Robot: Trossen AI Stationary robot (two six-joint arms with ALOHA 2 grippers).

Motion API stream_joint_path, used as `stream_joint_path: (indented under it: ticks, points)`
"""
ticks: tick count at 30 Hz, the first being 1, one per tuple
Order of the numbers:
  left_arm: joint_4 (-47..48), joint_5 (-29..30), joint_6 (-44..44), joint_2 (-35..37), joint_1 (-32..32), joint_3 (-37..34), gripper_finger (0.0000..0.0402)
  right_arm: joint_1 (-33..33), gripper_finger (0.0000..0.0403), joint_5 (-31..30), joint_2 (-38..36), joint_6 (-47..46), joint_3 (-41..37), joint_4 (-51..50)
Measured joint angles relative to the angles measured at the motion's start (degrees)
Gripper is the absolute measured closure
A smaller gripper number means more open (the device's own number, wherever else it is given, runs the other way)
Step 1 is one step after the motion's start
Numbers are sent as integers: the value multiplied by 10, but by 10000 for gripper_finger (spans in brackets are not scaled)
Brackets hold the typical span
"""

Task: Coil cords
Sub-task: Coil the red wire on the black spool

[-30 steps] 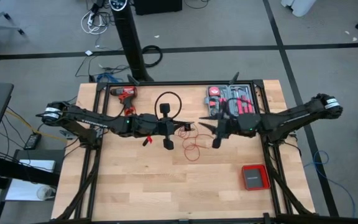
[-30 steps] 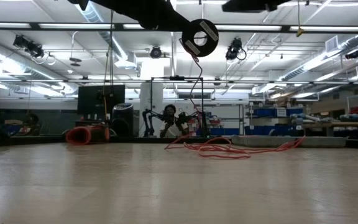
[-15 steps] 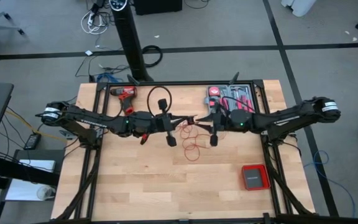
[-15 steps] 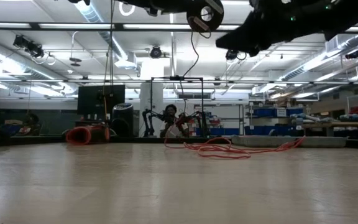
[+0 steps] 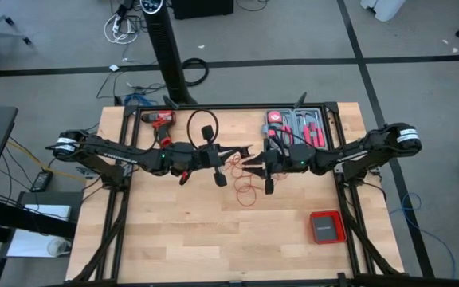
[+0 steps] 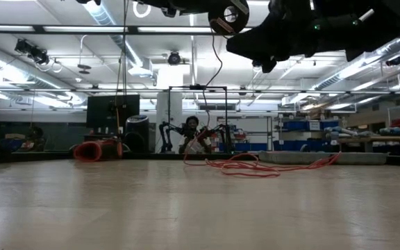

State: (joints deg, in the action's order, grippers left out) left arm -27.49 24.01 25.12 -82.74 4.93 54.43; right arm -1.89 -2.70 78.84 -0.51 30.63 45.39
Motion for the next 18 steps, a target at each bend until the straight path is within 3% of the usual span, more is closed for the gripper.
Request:
stream_joint_path:
  ticks: [8, 18]
  points:
    - [6, 46, 32, 0, 12, 0, 401, -26, 325, 6, -2, -20, 0, 35]
    - [-100, 62, 87, 0, 25, -41, 401, -5, 325, 8, -3, -35, -24, 44]
